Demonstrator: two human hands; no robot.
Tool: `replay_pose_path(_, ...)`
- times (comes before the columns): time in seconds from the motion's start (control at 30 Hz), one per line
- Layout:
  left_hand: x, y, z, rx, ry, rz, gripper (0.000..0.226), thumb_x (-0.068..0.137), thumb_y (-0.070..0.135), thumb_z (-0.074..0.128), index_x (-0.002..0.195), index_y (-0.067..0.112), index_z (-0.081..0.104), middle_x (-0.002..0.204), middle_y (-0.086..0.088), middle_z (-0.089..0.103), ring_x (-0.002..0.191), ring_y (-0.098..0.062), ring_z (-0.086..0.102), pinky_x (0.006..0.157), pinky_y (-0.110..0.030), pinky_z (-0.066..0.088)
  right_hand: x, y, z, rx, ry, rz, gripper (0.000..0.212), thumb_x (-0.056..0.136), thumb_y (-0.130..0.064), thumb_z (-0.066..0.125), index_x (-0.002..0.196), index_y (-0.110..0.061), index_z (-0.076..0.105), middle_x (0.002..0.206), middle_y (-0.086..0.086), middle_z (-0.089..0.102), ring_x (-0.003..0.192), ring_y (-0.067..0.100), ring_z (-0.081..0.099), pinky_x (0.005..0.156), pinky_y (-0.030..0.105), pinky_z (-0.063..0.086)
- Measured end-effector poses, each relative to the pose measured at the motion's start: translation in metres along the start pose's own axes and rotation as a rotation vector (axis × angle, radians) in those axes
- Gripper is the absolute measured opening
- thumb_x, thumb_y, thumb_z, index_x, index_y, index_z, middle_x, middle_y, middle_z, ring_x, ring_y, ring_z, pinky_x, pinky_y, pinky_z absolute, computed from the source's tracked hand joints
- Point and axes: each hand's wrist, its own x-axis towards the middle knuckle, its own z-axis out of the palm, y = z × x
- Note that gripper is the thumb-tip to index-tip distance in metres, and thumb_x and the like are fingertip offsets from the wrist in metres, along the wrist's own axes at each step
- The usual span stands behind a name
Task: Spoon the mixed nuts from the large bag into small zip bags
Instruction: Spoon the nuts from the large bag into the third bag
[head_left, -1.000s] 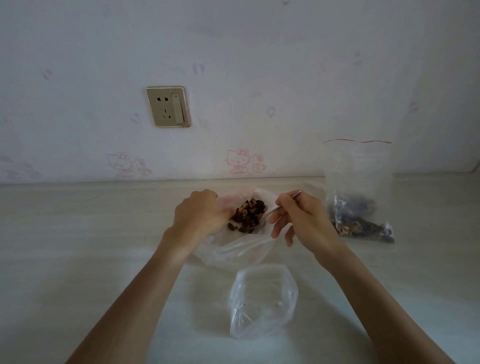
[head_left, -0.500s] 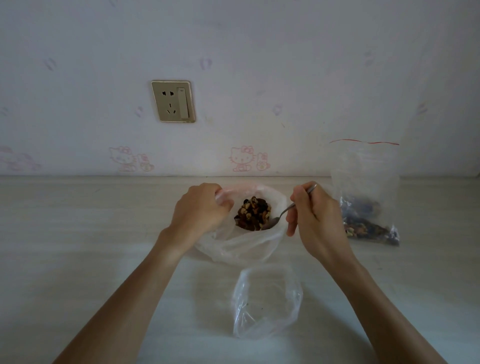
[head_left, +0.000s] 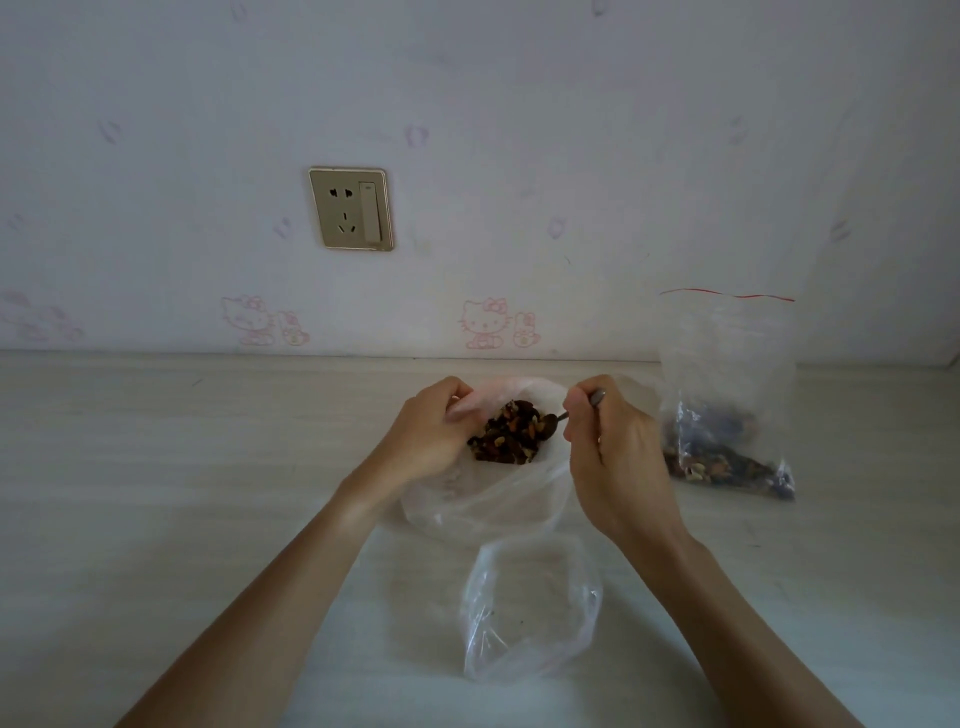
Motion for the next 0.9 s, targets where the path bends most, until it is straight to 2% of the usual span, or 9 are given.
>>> replay_pose_path(0.1, -0.002, 0.002, 0.002, -0.261, -0.015, -0.038, 0.016, 0.101, 0.037, 0.064, 0.098, 0.022, 0.062, 0.099, -0.001, 0.073, 0.086, -0.016, 0.068, 0.071, -0.029, 0.052, 0.001, 0.004, 0.002, 0.091, -0.025, 0.126, 0.031, 0.108, -0.028, 0.038, 0.090, -0.014, 0.058, 0.069, 0.003, 0.064, 0.060, 0.023, 0.063, 0.060, 0.050, 0.053)
replay_pose_path(0.23, -0.005, 0.004, 0.007, -0.422, -0.010, -0.058, 0.027, 0.098, 0.046, 0.068, 0.105, 0.020, 0.062, 0.102, -0.002, 0.073, 0.091, -0.017, 0.068, 0.079, -0.035, 0.054, 0.004, 0.012, 0.003, 0.312, -0.050, 0.379, 0.027, 0.108, -0.020, 0.044, 0.091, -0.015, 0.064, 0.072, 0.004, 0.071, 0.053, 0.015, 0.064, 0.046, 0.026, 0.045)
replay_pose_path(0.3, -0.004, 0.002, 0.009, -0.453, 0.003, -0.081, 0.031, 0.096, 0.049, 0.069, 0.106, 0.020, 0.063, 0.106, -0.005, 0.075, 0.100, -0.022, 0.072, 0.086, -0.040, 0.057, 0.008, 0.016, -0.001, 0.508, -0.067, 0.568, 0.026, 0.108, -0.016, 0.045, 0.097, -0.009, 0.068, 0.078, 0.012, 0.074, 0.053, 0.019, 0.064, 0.042, 0.027, 0.043)
replay_pose_path(0.4, -0.004, -0.002, 0.012, -0.512, -0.008, -0.097, 0.039, 0.087, 0.059, 0.073, 0.105, 0.026, 0.065, 0.102, 0.001, 0.077, 0.100, -0.019, 0.074, 0.086, -0.038, 0.058, 0.011, 0.017, -0.002, 0.720, -0.114, 0.753, 0.034, 0.110, -0.018, 0.041, 0.100, 0.001, 0.068, 0.084, 0.023, 0.076, 0.053, 0.025, 0.065, 0.042, 0.029, 0.044)
replay_pose_path(0.5, -0.004, -0.003, 0.013, -0.552, -0.018, -0.090, 0.050, 0.068, 0.070, 0.072, 0.098, 0.030, 0.067, 0.099, 0.003, 0.079, 0.096, -0.016, 0.074, 0.087, -0.040, 0.058, 0.010, 0.018, 0.002, 0.785, -0.165, 0.771, 0.036, 0.110, -0.018, 0.039, 0.104, 0.004, 0.067, 0.085, 0.022, 0.076, 0.054, 0.027, 0.066, 0.042, 0.030, 0.045)
replay_pose_path(0.57, -0.003, -0.004, 0.013, -0.566, -0.007, -0.085, 0.051, 0.063, 0.070, 0.072, 0.095, 0.031, 0.068, 0.097, 0.003, 0.078, 0.094, -0.015, 0.074, 0.087, -0.039, 0.057, 0.011, 0.019, 0.003, 0.809, -0.196, 0.777, 0.034, 0.109, -0.015, 0.041, 0.107, 0.005, 0.067, 0.086, 0.021, 0.077, 0.054, 0.026, 0.066, 0.041, 0.029, 0.046)
replay_pose_path(0.63, -0.003, -0.004, 0.013, -0.562, 0.003, -0.091, 0.046, 0.069, 0.066, 0.074, 0.097, 0.030, 0.069, 0.098, 0.003, 0.078, 0.095, -0.016, 0.074, 0.087, -0.038, 0.057, 0.011, 0.022, 0.002, 0.832, -0.215, 0.793, 0.032, 0.109, -0.015, 0.041, 0.108, 0.005, 0.067, 0.086, 0.020, 0.076, 0.054, 0.025, 0.066, 0.041, 0.029, 0.046)
replay_pose_path(0.77, -0.001, -0.004, 0.010, -0.488, 0.017, -0.095, 0.025, 0.093, 0.045, 0.073, 0.108, 0.025, 0.069, 0.103, 0.002, 0.078, 0.100, -0.020, 0.075, 0.089, -0.039, 0.059, 0.011, 0.023, 0.001, 0.842, -0.190, 0.797, 0.033, 0.109, -0.016, 0.041, 0.107, 0.003, 0.068, 0.082, 0.018, 0.076, 0.052, 0.025, 0.066, 0.040, 0.028, 0.045)
replay_pose_path(0.9, -0.004, 0.001, -0.003, -0.386, -0.020, -0.113, 0.033, 0.094, 0.050, 0.071, 0.117, 0.027, 0.066, 0.112, 0.007, 0.075, 0.101, -0.011, 0.072, 0.088, -0.033, 0.058, 0.011, 0.024, -0.002, 0.813, -0.136, 0.770, 0.033, 0.108, -0.016, 0.041, 0.102, 0.001, 0.069, 0.078, 0.016, 0.075, 0.053, 0.026, 0.067, 0.041, 0.028, 0.045)
